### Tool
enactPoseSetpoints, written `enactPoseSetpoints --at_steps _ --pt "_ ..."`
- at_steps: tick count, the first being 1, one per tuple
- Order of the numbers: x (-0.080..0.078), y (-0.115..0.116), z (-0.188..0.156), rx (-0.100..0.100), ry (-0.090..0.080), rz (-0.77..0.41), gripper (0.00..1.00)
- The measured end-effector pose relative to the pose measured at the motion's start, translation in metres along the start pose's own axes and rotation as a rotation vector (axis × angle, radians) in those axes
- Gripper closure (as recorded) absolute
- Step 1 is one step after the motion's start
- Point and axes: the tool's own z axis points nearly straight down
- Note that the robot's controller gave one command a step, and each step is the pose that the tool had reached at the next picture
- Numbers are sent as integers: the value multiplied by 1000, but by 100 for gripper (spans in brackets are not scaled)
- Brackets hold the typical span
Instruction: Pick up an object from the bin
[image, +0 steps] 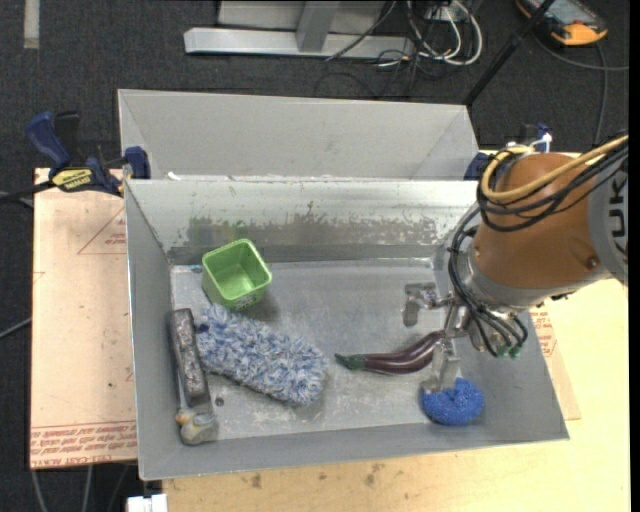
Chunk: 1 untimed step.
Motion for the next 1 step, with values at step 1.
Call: enactPoseSetpoints --at_steps 1 --pt "14 1 43 -1 5 -126 0"
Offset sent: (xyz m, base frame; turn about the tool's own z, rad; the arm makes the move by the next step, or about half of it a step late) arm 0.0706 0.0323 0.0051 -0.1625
